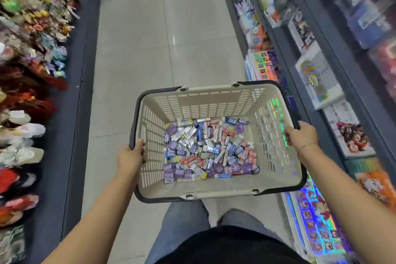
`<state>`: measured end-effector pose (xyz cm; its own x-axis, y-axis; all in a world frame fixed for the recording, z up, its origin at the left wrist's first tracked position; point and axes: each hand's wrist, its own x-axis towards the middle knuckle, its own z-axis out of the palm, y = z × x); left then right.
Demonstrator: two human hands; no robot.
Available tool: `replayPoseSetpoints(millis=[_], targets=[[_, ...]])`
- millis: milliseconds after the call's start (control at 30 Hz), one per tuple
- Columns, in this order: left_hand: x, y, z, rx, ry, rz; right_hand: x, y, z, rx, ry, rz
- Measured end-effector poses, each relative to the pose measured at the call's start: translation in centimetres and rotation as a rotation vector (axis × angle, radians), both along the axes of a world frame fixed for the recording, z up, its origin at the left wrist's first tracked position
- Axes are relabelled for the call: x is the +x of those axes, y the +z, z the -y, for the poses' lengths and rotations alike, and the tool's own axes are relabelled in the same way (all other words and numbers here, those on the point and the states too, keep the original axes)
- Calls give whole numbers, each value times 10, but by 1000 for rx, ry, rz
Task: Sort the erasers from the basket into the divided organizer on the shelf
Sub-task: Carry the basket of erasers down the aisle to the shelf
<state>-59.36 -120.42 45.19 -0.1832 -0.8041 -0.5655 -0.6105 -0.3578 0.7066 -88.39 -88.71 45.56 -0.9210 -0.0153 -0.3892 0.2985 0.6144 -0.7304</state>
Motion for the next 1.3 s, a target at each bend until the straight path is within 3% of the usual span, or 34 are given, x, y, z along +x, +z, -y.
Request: replayPoseSetpoints(millis=[767, 1067, 1300], targets=[[-529, 18, 425, -43, -74, 69, -539, 7, 437, -138, -44, 116], [-732, -5, 604, -4, -1, -11, -727, 12, 617, -108, -85, 99], [-878, 19, 747, -6, -36, -53, -858, 33, 751, -117, -161, 100]])
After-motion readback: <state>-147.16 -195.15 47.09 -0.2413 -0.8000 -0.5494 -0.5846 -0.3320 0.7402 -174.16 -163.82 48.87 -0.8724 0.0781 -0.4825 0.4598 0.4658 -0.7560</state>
